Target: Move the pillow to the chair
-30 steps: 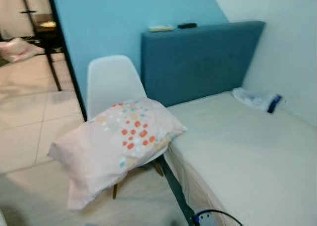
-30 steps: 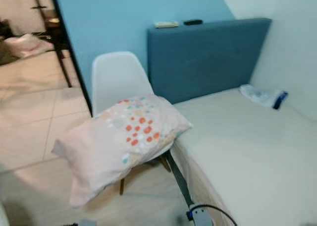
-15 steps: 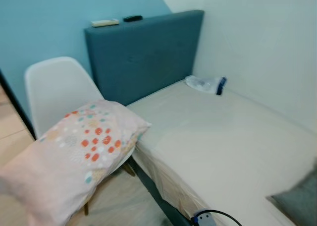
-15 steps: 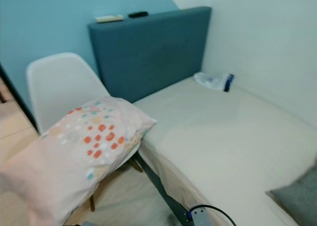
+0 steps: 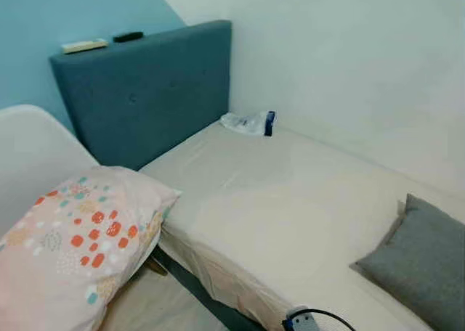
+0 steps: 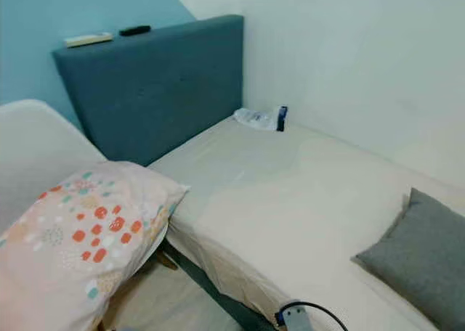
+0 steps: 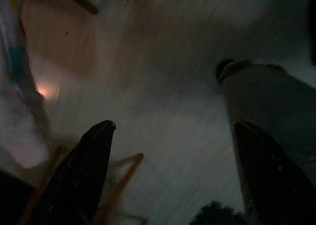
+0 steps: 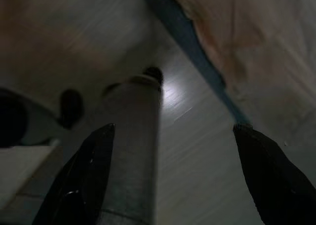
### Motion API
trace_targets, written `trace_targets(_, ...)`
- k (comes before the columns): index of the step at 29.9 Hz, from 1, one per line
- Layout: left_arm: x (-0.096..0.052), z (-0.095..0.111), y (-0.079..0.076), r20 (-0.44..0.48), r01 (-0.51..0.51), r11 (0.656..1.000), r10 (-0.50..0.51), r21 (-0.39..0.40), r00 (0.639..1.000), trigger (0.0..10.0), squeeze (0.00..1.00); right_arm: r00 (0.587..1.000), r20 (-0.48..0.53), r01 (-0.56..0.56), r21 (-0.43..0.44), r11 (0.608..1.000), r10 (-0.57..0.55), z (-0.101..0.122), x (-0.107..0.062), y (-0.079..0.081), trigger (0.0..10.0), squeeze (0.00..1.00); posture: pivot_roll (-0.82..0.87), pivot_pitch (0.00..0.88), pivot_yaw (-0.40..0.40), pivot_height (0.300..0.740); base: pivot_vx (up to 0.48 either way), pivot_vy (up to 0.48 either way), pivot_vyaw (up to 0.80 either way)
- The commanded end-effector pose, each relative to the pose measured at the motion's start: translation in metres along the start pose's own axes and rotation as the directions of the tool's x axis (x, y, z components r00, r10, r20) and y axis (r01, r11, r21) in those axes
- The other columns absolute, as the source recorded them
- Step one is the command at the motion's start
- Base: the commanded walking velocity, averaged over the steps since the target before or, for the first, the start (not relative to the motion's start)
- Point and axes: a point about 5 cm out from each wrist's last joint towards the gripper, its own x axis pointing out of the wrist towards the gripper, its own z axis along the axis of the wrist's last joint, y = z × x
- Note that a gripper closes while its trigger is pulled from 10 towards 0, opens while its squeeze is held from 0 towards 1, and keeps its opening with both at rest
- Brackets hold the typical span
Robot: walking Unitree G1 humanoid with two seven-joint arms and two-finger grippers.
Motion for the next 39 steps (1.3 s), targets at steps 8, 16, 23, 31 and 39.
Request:
trace_targets(8, 0.001, 0.007, -0.001, 0.013, 0.013, 1.0, -0.013, 0.008, 1.0, 10.0, 0.0, 0.999, -0.04, 0.006, -0.004, 1.0, -0.007, -0.012, -0.001, -0.002, 10.0, 0.0, 0.03, 0.0, 0.012, 0.74, 0.0, 0.0, -0.71)
trace_targets(16, 0.001, 0.008, -0.004, 0.019, 0.025, 1.0, -0.025, 0.006, 0.999, 10.0, 0.0, 0.999, -0.042, 0.011, 0.005, 1.0, -0.011, -0.014, -0.002, -0.003, 10.0, 0.0, 0.02, 0.0, 0.014, 0.74, 0.0, 0.0, -0.71)
trace_targets(23, 0.0, -0.001, -0.004, 0.011, 0.029, 1.0, -0.028, -0.006, 1.0, 10.0, 0.0, 0.999, -0.044, 0.013, 0.006, 1.0, -0.013, -0.015, -0.002, -0.004, 10.0, 0.0, 0.02, 0.0, 0.008, 0.74, 0.0, 0.0, -0.71)
trace_targets(31, 0.0, -0.001, -0.007, 0.016, 0.035, 0.999, -0.034, -0.012, 0.999, 10.0, 0.0, 0.999, -0.032, 0.034, 0.03, 0.999, -0.033, -0.014, -0.002, -0.008, 10.0, 0.0, 0.02, 0.0, 0.02, 0.74, 0.0, 0.0, -0.71)
trace_targets(39, 0.0, 0.004, -0.002, 0.039, 0.056, 0.998, -0.056, -0.011, 0.998, 10.0, 0.0, 0.996, 0.055, 0.058, 0.146, 0.988, -0.067, 0.008, -0.001, -0.013, 10.0, 0.0, -0.03, 0.0, 0.065, 0.74, 0.0, 0.0, -0.71)
